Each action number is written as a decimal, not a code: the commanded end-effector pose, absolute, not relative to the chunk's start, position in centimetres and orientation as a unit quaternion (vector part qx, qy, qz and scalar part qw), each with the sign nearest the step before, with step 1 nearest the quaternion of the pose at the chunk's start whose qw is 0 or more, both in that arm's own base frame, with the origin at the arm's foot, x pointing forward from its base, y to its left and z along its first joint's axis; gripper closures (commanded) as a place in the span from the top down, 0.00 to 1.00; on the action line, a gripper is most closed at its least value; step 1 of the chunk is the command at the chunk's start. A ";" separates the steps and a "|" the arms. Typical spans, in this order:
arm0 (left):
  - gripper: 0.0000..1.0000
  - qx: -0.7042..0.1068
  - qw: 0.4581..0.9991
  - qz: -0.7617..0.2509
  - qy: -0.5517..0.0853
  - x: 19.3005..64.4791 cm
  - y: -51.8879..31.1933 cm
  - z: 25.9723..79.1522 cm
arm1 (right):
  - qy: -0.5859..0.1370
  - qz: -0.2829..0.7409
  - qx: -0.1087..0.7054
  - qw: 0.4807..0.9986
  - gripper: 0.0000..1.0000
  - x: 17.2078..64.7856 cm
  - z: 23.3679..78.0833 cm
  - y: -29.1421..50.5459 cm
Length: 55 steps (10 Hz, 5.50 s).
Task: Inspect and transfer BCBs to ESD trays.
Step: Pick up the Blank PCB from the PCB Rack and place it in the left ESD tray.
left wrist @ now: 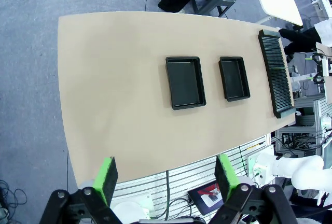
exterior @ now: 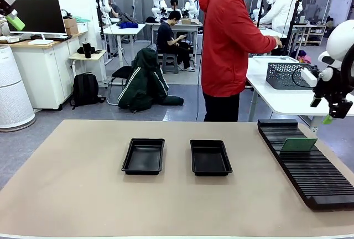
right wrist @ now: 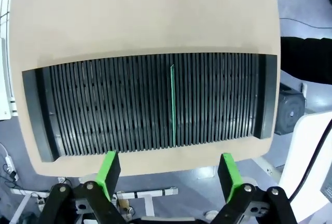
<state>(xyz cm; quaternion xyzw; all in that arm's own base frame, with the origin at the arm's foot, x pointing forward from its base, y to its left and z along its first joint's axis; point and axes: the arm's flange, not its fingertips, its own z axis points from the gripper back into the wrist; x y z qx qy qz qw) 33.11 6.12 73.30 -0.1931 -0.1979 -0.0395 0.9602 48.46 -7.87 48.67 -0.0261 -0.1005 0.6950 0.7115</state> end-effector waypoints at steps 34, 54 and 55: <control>1.00 -0.188 0.961 -0.039 -0.199 33.1 6.2 73.3 | -0.104 0.711 -0.079 0.691 0.00 49.8 37.0 -7.1; 1.00 -0.188 0.961 -0.039 -0.199 33.1 6.2 73.3 | -0.052 0.644 -0.012 0.763 0.01 45.5 59.3 -6.1; 1.00 -0.188 0.961 -0.039 -0.199 33.1 6.2 73.3 | -0.056 0.637 -0.009 0.769 0.01 45.5 59.8 -6.4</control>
